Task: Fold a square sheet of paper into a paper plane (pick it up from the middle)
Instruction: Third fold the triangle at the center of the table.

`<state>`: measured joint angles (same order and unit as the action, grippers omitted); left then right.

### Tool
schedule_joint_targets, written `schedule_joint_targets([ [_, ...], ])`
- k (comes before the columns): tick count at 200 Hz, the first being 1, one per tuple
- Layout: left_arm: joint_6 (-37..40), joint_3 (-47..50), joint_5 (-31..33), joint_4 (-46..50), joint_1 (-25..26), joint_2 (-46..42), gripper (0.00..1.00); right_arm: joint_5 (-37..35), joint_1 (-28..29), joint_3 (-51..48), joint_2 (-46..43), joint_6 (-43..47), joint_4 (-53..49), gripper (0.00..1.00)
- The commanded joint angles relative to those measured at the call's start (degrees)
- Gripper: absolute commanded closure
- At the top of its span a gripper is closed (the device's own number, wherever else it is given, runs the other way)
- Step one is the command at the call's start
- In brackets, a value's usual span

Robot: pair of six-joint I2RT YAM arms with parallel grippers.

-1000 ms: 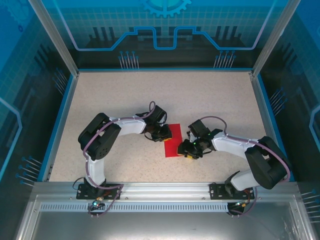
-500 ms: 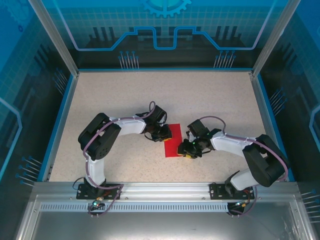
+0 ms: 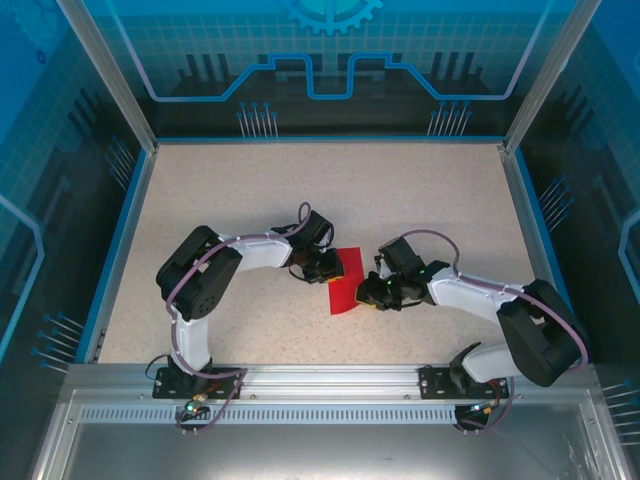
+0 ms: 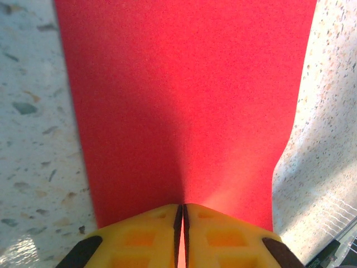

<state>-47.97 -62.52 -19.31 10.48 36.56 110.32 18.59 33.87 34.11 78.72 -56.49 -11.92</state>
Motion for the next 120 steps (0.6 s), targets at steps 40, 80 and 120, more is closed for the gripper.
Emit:
schedule_joint_targets([
  [40,2.60,-1.28,-1.08,1.38,0.05,-3.15,0.86,-0.49,0.23,1.68,0.74,-0.90,-3.64,0.96],
  [80,5.89,-3.68,4.62,4.96,-0.73,-7.36,0.86,-1.16,0.23,4.29,2.02,-0.15,-8.40,0.98],
  [120,6.07,-4.26,5.46,6.08,-1.92,-3.40,0.87,-0.27,0.21,6.24,3.36,0.03,-9.25,0.98],
])
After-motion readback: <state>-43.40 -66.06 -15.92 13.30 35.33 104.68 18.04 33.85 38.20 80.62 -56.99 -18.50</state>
